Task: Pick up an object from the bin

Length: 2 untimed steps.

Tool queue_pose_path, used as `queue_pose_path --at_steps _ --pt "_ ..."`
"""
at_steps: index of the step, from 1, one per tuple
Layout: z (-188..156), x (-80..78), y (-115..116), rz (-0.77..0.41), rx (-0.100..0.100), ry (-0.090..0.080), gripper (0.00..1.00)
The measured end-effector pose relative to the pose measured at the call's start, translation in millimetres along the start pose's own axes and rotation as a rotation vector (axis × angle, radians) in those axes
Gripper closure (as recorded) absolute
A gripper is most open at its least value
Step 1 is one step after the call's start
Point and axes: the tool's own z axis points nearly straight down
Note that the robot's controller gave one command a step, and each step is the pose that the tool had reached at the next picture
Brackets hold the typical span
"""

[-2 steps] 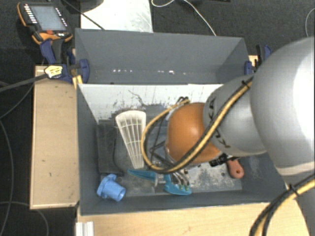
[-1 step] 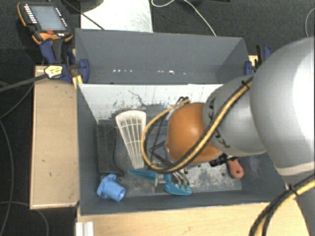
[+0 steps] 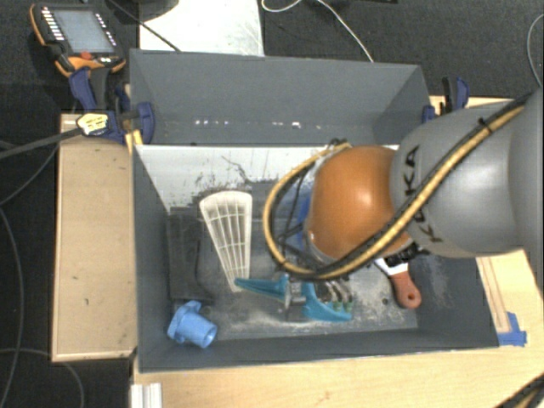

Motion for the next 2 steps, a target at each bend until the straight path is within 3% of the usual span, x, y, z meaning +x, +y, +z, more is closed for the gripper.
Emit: queue_pose_path --at_steps 1,2 --pt "43 -9.6 -5 0.017 -0.003 -0.012 1.00" --pt "-8 -3.0 0 0.032 0.000 0.003 1.00"
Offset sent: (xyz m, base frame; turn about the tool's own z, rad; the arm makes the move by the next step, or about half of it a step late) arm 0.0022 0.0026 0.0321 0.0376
